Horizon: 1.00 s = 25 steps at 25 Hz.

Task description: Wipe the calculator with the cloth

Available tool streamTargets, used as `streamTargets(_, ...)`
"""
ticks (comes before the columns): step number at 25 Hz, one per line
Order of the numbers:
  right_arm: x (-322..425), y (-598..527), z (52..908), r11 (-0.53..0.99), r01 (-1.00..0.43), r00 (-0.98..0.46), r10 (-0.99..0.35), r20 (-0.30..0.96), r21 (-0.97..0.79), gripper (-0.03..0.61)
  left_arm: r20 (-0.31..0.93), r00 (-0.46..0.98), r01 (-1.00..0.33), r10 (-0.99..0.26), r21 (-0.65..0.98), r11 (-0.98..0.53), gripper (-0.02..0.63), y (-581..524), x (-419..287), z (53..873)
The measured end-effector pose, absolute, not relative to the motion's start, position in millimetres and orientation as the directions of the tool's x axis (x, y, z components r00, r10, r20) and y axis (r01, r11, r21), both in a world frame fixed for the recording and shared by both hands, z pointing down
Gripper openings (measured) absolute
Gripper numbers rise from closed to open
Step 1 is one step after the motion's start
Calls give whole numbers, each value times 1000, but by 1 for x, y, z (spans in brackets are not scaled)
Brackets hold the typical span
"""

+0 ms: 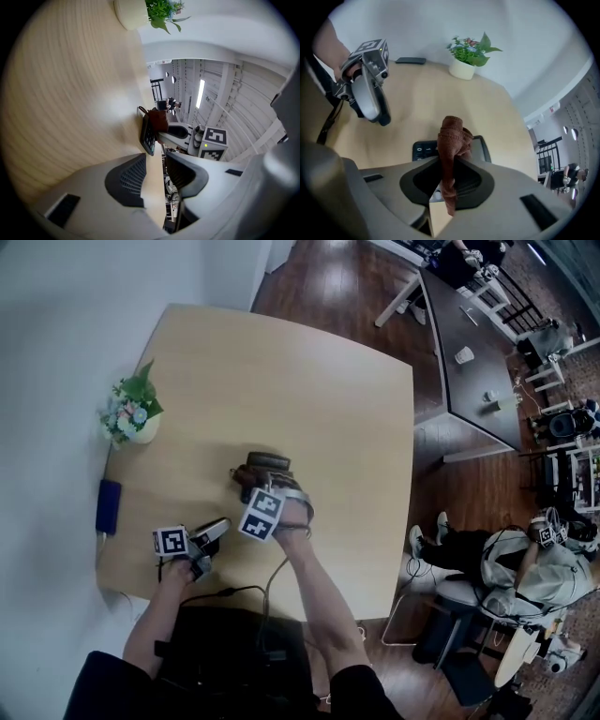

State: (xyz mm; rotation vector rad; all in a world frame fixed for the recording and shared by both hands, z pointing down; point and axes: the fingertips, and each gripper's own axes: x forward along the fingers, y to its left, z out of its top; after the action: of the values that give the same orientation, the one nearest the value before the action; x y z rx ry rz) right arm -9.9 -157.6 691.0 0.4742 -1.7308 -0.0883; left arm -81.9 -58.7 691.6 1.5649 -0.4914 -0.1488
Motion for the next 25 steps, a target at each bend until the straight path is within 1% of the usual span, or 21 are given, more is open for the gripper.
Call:
streamTargets(4,-24,-102,707,949,-222,-170,-265,949,225,67,187,902,-202,-388,979,2,133,-60,-81,690)
streamTargets(7,-26,-58,716,977,-194,-205,-129,970,88,67,169,907,-195,-385,980,-28,133,-62,-78,687)
streamTargets(9,-21,-46,711,974,-226,-252,-76,965,18,67,241,894,-252,-378,967,19,133,-57,-85,697)
streamTargets(10,-15,-49,704,963,-269,-285,-79,955,-1,67,283,885,-286,-370,957,48,133,-54,-89,702)
streamTargets(12,3,-75,683,922,-388,-343,-148,928,4,67,305,880,-305,-365,951,59,133,-53,-92,706)
streamTargets(14,30,-122,658,862,-496,-326,-297,897,105,67,257,892,-271,-371,963,15,133,-57,-87,701)
streamTargets(16,57,-172,639,799,-534,-248,-460,852,276,67,235,898,-253,-372,968,1,133,-58,-84,697)
streamTargets(18,67,-204,634,764,-514,-205,-550,810,389,67,282,887,-289,-367,957,36,133,-55,-87,701)
streamTargets(19,66,-211,640,768,-491,-199,-558,805,411,67,293,884,-298,-365,954,44,133,-55,-88,702)
streamTargets(20,64,-211,650,786,-457,-196,-546,814,417,67,264,892,-273,-368,962,27,133,-56,-84,698)
streamTargets(22,57,-197,672,835,-376,-186,-493,850,402,67,166,913,-192,-374,981,-33,133,-62,-72,684)
streamTargets(23,54,-186,681,853,-345,-182,-469,864,391,67,144,916,-173,-374,984,-47,133,-63,-69,681)
streamTargets(25,49,-163,689,873,-316,-183,-441,879,373,67,148,916,-177,-372,983,-45,133,-63,-70,682)
